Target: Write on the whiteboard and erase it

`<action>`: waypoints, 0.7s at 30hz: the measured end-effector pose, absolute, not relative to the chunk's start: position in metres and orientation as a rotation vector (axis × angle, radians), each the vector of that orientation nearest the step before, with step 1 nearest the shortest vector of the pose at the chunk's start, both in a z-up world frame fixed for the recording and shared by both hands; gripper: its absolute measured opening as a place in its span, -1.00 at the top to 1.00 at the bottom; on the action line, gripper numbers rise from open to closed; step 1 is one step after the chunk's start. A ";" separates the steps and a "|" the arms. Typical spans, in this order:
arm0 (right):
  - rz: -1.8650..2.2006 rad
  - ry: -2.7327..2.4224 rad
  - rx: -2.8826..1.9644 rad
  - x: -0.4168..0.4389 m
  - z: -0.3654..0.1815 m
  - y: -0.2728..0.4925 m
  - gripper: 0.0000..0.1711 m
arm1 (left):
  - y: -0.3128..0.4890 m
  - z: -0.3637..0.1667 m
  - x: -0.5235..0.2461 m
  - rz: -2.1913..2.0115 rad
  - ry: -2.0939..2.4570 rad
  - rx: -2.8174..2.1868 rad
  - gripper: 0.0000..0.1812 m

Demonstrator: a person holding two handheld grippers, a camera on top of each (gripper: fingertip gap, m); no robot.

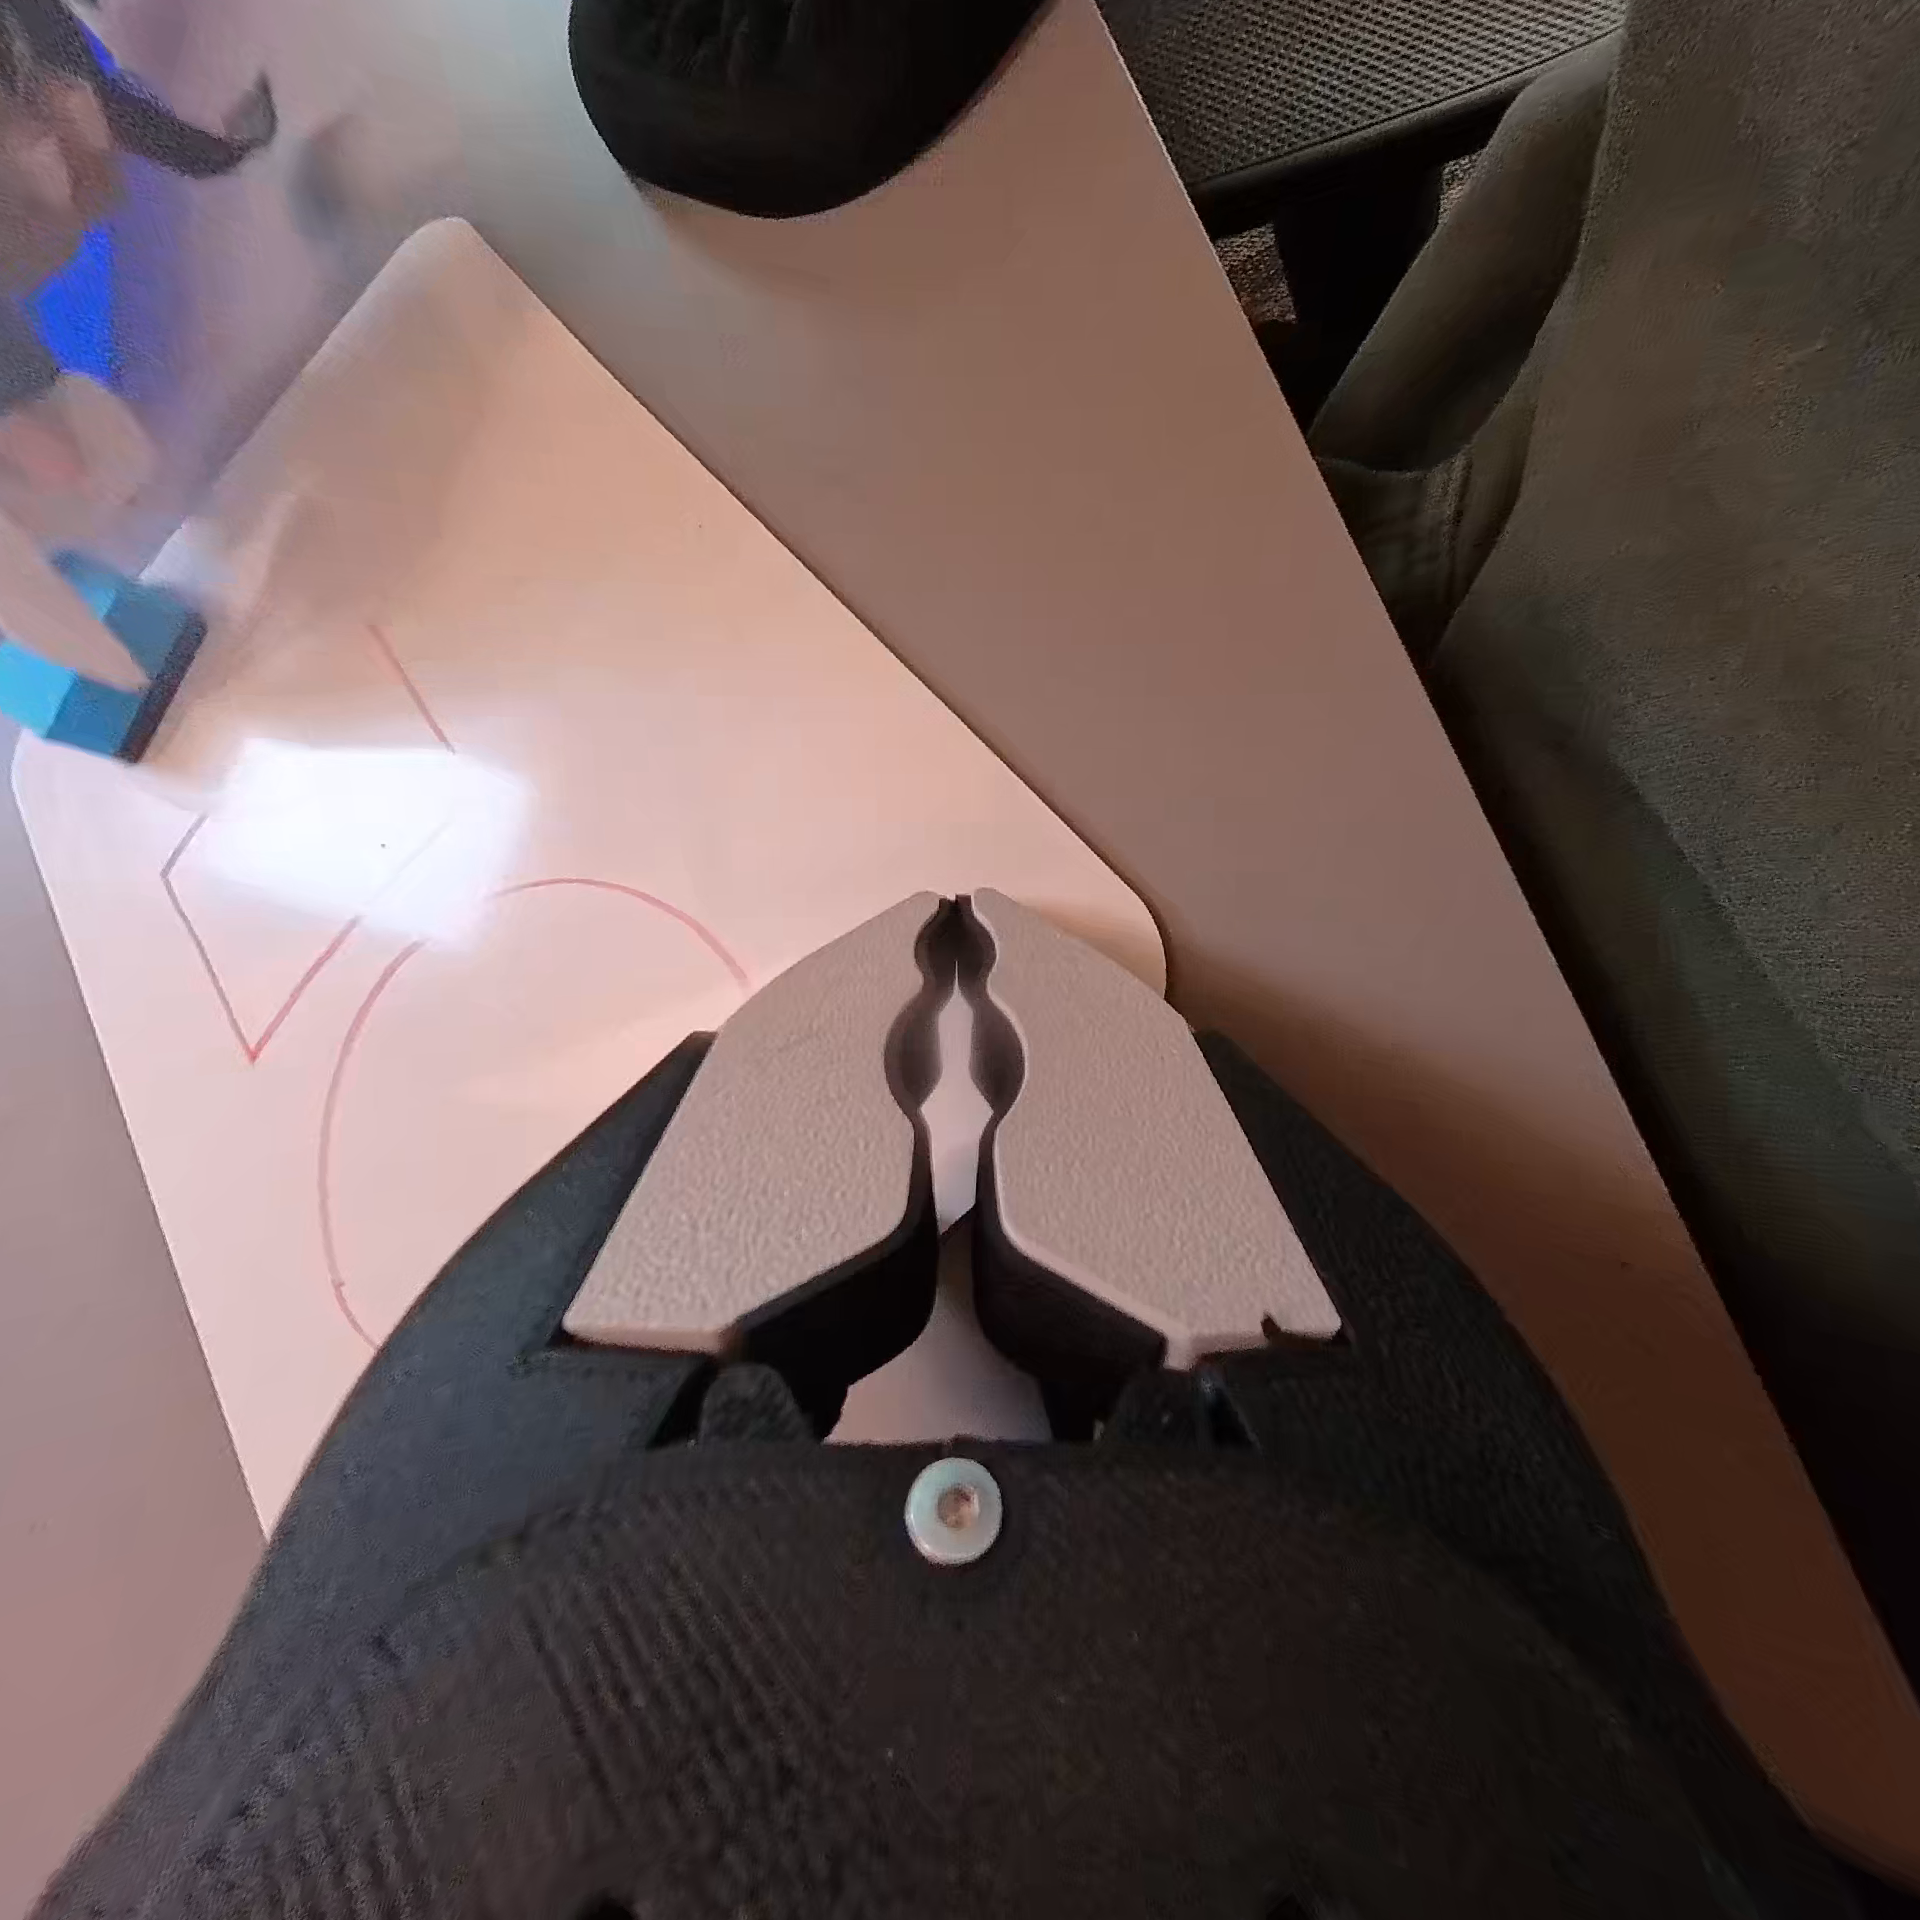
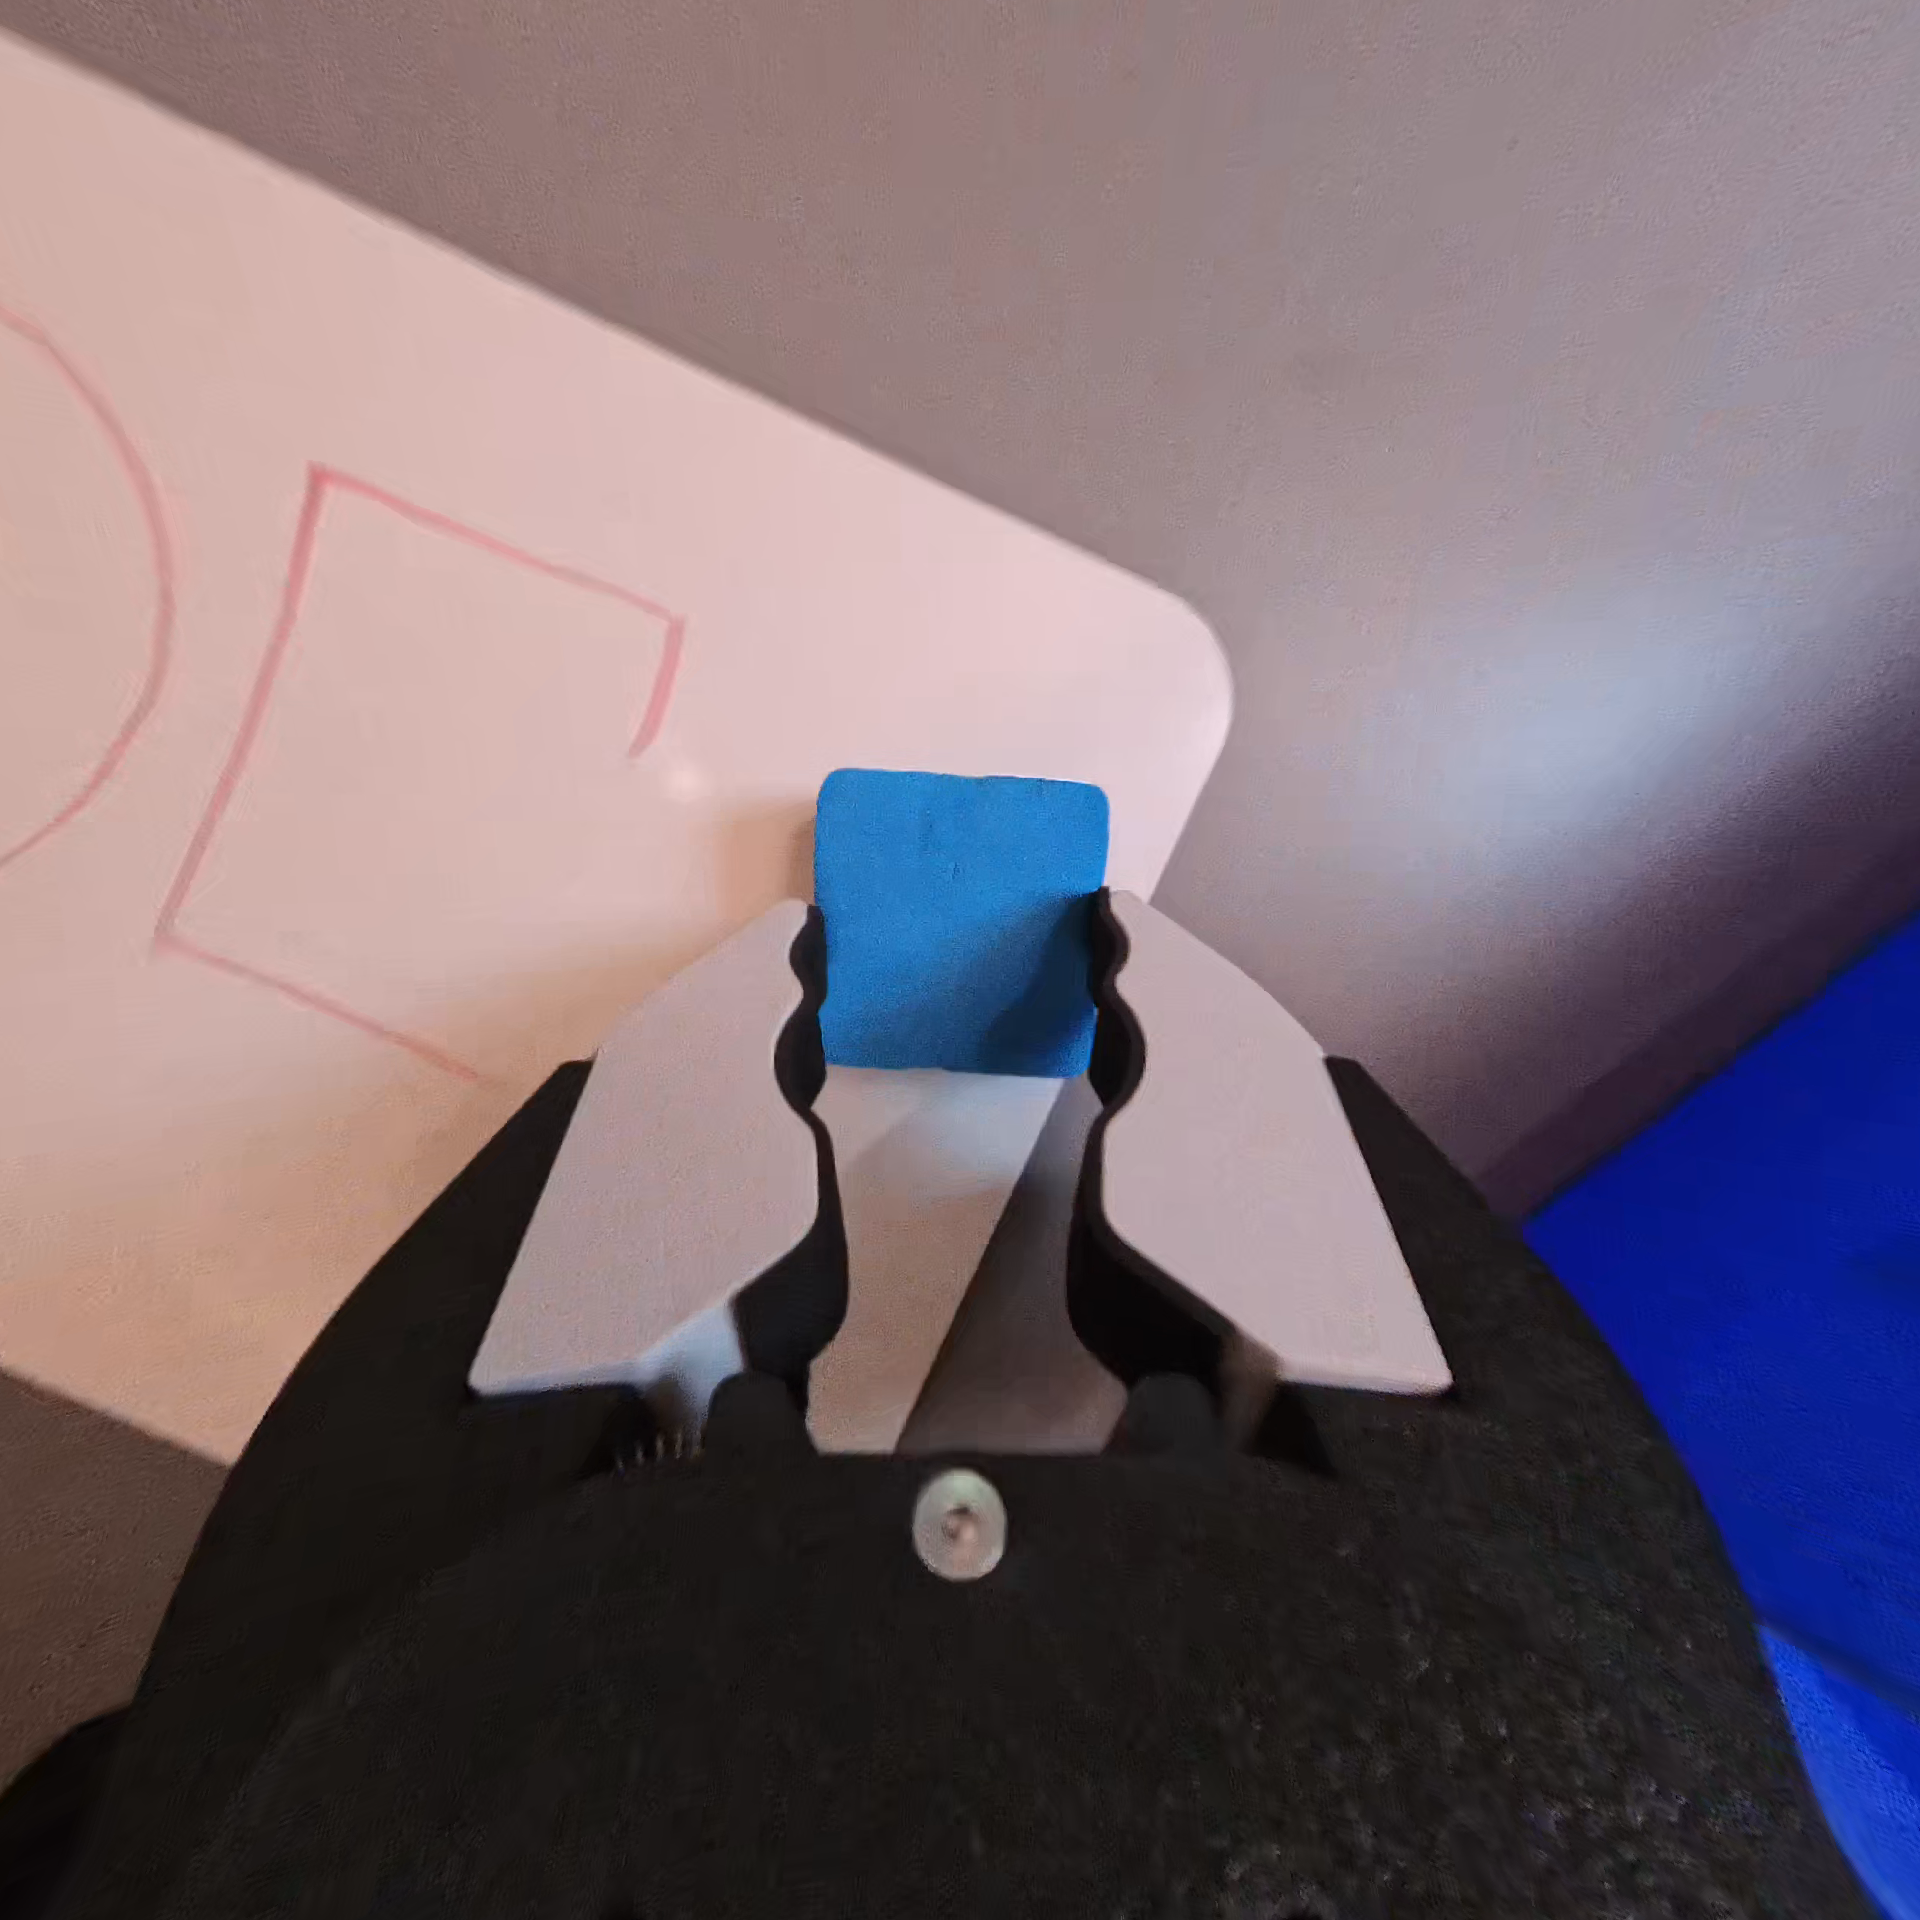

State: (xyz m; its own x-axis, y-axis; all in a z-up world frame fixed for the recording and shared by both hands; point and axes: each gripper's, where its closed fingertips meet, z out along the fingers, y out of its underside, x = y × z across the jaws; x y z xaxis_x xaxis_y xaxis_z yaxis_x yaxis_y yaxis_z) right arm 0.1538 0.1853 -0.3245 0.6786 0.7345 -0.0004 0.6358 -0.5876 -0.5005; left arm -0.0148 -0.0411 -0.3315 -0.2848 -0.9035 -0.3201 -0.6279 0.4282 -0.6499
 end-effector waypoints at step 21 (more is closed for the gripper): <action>0.317 -1.431 -2.307 0.086 -0.325 0.081 0.43 | -0.037 -0.331 -0.018 -0.506 2.004 -1.280 0.99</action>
State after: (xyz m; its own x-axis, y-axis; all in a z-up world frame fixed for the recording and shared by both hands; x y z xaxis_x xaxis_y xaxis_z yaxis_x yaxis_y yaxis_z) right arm 0.0858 0.0809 -0.3249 0.4485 0.8936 0.0199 0.8015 -0.3922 -0.4514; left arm -0.0177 -0.0372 -0.3314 -0.2706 -0.8986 -0.3455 -0.6270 0.4368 -0.6450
